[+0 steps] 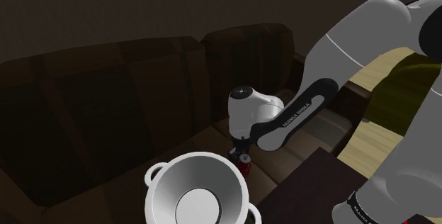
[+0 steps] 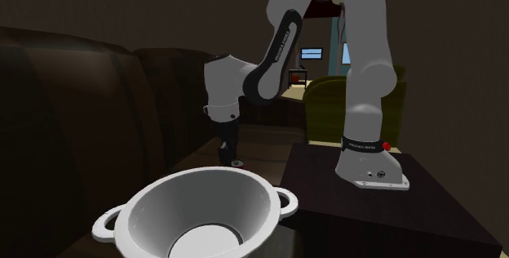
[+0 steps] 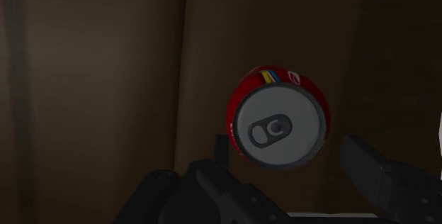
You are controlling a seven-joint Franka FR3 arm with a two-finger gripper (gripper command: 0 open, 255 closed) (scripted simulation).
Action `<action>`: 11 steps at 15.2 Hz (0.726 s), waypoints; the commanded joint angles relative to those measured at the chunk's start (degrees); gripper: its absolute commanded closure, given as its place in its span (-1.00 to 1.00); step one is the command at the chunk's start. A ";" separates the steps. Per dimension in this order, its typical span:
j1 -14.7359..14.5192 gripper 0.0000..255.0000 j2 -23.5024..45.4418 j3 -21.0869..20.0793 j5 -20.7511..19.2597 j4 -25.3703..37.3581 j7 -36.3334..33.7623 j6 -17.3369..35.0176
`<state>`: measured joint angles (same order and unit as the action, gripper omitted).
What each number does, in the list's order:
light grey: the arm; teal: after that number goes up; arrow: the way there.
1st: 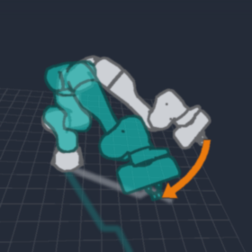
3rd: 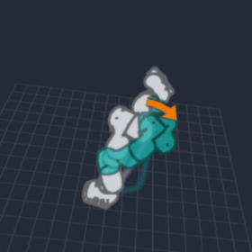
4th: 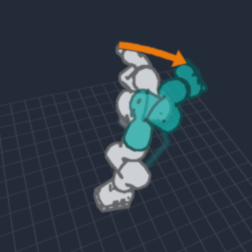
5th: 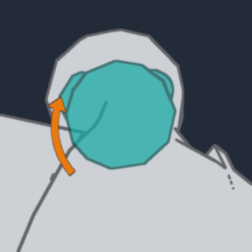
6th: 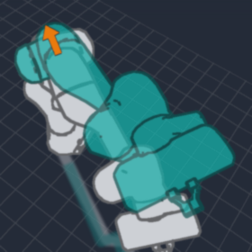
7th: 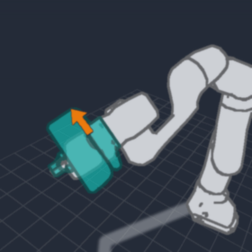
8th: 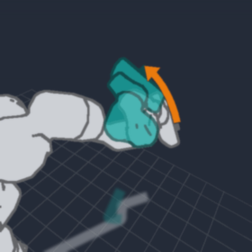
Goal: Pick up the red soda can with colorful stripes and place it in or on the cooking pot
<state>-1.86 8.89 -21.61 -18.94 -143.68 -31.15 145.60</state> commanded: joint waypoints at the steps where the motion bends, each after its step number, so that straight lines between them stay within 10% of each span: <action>1: -0.16 1.00 1.55 -0.19 0.07 -0.51 0.22 -0.41; 11: -0.17 1.00 -1.63 -1.21 2.86 -1.58 1.83 -2.09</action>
<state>-1.85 7.63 -22.29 -16.84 -144.56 -29.96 144.60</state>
